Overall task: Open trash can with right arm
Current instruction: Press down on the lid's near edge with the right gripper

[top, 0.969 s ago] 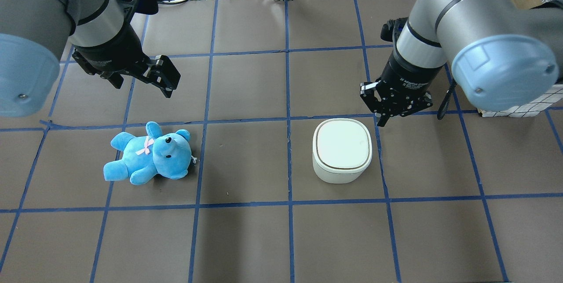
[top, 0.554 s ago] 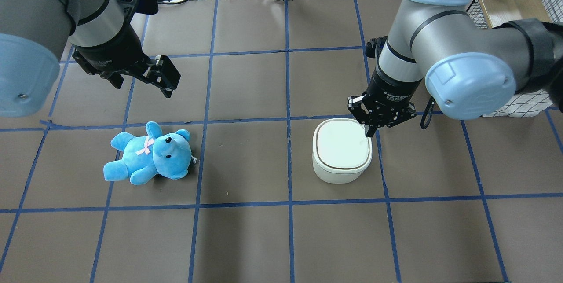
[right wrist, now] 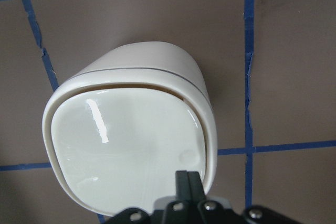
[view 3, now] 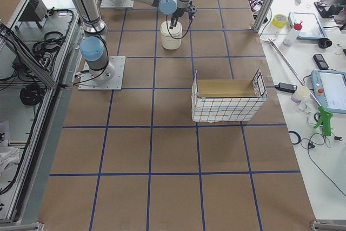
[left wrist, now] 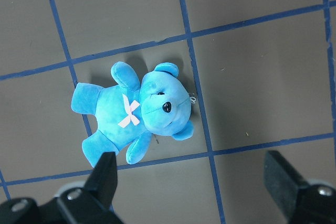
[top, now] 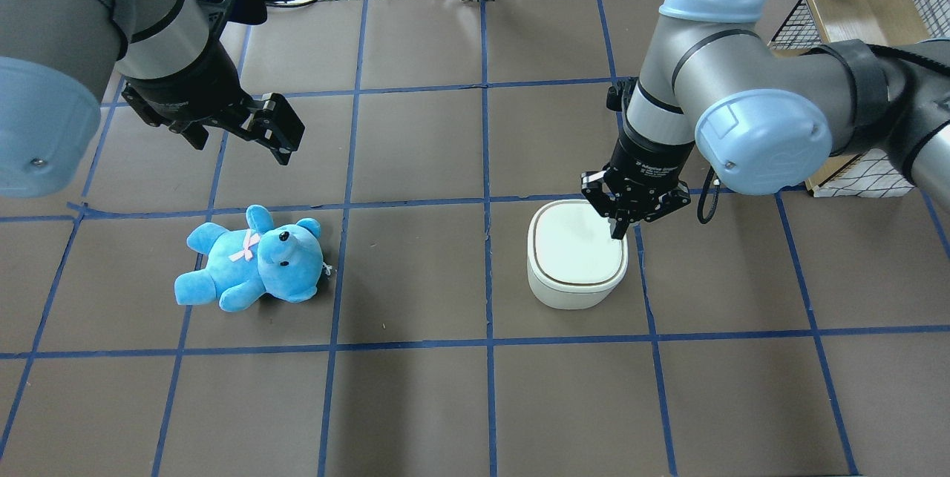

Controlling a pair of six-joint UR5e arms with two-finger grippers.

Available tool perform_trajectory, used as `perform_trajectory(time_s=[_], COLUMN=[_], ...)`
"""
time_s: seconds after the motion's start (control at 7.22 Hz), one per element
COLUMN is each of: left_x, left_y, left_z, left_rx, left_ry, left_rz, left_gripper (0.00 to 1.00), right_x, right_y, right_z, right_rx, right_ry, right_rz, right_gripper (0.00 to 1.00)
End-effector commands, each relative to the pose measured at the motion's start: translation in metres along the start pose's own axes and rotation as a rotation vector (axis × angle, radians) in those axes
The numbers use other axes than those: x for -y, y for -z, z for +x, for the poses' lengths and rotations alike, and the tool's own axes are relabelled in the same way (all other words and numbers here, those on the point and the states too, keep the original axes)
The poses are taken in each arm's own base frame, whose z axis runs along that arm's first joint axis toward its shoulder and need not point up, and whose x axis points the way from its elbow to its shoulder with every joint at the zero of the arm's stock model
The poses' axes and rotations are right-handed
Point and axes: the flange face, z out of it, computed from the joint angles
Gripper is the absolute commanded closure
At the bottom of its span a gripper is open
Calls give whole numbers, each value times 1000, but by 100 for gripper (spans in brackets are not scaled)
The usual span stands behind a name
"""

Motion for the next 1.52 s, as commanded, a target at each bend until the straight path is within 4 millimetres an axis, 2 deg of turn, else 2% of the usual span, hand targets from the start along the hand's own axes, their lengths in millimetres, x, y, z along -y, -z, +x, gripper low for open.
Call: perform_trajectory(time_s=[0.0, 0.97, 1.11, 1.38], left_x=[0, 0, 0, 0], left_y=[0, 0, 0, 0], left_z=[0, 0, 0, 0], left_rx=[0, 0, 0, 0], left_ry=[0, 0, 0, 0], left_rz=[0, 0, 0, 0], left_gripper=[0, 0, 0, 0], right_x=[1, 3, 4, 5], right_y=[-11, -33, -32, -15], right_z=[0, 3, 3, 0], right_rx=[-4, -6, -7, 0], right_ry=[5, 5, 4, 1], right_rz=[-19, -37, -34, 4], right_gripper=[100, 100, 100, 100])
